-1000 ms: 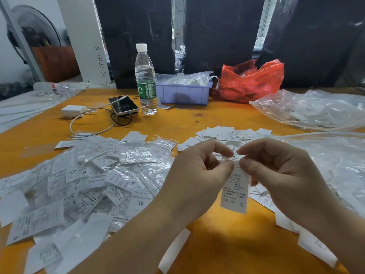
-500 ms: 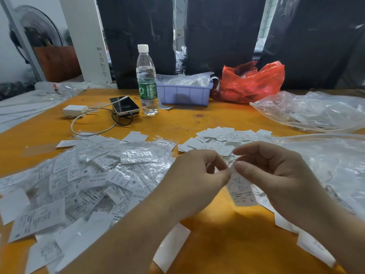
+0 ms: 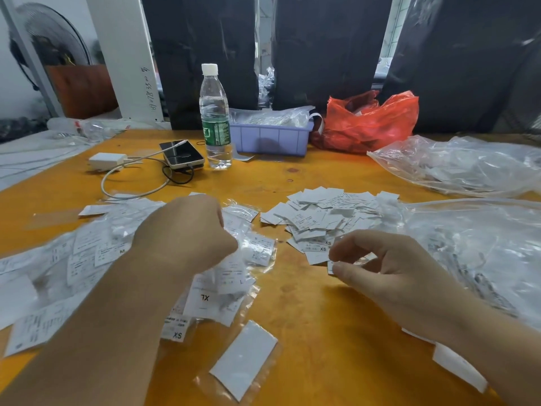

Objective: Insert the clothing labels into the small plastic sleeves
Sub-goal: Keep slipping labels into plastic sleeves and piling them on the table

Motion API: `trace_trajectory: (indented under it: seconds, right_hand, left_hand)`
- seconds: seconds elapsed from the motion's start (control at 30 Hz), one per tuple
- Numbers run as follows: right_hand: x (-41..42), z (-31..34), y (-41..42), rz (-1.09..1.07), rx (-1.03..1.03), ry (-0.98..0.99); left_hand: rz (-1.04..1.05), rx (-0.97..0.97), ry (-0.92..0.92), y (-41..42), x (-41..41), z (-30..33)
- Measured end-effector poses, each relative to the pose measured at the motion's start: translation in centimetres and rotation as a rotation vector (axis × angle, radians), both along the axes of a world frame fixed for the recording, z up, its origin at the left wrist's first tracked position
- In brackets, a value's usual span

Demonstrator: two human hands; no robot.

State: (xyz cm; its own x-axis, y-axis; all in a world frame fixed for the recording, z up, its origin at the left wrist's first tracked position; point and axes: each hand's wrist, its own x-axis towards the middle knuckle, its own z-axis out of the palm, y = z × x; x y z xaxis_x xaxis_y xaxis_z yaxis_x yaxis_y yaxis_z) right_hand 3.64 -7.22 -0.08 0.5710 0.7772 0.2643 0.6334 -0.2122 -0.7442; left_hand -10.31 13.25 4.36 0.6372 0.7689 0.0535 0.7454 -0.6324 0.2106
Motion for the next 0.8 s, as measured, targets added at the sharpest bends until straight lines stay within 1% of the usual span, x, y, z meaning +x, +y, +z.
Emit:
trace_trajectory:
  seconds: [0.07, 0.1, 0.13, 0.2, 0.27, 0.33, 0.5, 0.6, 0.7, 0.8]
  right_hand:
    - [-0.1, -0.2, 0.0, -0.006, -0.046, -0.037]
    - [-0.1, -0.3, 0.0, -0.013, -0.066, -0.074]
    - [-0.1, -0.4, 0.0, -0.015, -0.093, -0.133]
    - [-0.2, -0.6, 0.1, 0.013, -0.180, -0.288]
    - [-0.3, -1.0, 0.2, 0.063, -0.274, -0.428]
    - [-0.4, -1.1, 0.2, 0.093, -0.303, -0.498]
    - [-0.5, -0.7, 0.2, 0.135, -0.249, -0.481]
    - [-0.7, -0.1, 0.2, 0.152, -0.217, -0.436]
    - [-0.9, 0.2, 0.2, 0.157, -0.215, -0.412]
    - [-0.8, 0.0, 0.2, 0.096, -0.211, -0.445]
  left_hand:
    - [0.020, 0.188, 0.005, -0.4, 0.3, -0.4]
    - [-0.009, 0.271, -0.007, -0.9, 0.5, -0.7]
    - [-0.073, 0.311, -0.044, -1.6, 0.9, -1.0]
    - [-0.272, 0.279, -0.109, -3.6, 1.8, -2.1]
    - [-0.460, 0.247, -0.064, -5.6, 2.7, -3.4]
    - [-0.565, 0.230, -0.013, -6.6, 3.1, -4.4]
    - [-0.600, 0.182, -0.019, -6.6, 3.4, -5.4]
    - [-0.621, 0.120, -0.045, -6.7, 3.4, -5.6]
    - [-0.658, 0.054, -0.118, -6.8, 3.4, -5.7]
    - [-0.653, 0.003, -0.172, -6.7, 3.5, -5.6]
